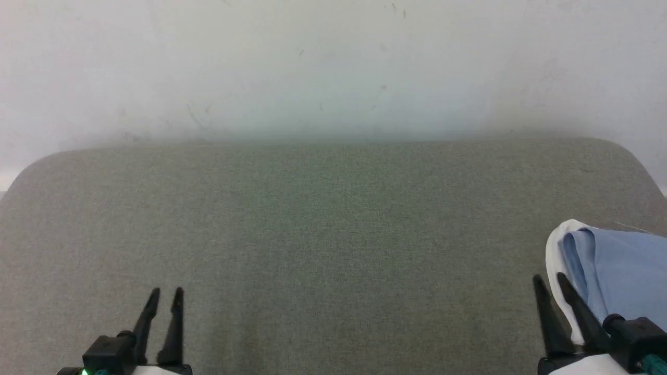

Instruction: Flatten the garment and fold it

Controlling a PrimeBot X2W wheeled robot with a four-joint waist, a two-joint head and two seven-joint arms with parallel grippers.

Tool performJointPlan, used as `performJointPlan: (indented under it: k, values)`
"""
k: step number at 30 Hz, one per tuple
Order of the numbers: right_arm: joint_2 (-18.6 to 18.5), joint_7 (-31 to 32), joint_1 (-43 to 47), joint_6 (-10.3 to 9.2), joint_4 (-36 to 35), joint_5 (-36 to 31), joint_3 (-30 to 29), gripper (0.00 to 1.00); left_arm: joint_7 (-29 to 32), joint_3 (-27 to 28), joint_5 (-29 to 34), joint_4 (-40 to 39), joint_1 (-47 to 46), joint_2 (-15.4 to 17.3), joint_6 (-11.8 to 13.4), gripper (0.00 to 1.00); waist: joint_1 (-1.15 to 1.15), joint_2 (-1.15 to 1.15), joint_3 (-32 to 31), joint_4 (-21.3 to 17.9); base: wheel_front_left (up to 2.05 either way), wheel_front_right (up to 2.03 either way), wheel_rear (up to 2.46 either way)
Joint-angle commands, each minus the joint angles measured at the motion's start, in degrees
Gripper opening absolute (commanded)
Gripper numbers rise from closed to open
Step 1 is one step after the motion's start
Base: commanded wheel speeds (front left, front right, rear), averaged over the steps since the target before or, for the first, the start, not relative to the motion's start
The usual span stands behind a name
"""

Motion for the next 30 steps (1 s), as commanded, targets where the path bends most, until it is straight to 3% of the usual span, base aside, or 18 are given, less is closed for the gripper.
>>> performJointPlan:
  k: [1,30]
  values:
    - [0.0,0.0,-0.1,0.0,0.0,0.0,0.0,0.0,0.1,0.0,0.1,0.0,0.0,0.0,0.0,0.0,0.0,0.0,0.0,0.0,0.0,0.0,0.0]
    - [0.0,1.2,-3.1,-0.01,1.7,-1.5,0.6,0.0,3.5,0.7,3.4,-1.2,-1.9,-2.5,0.1,0.0,0.0,0.0,0.7,0.0,0.0,0.0,0.0]
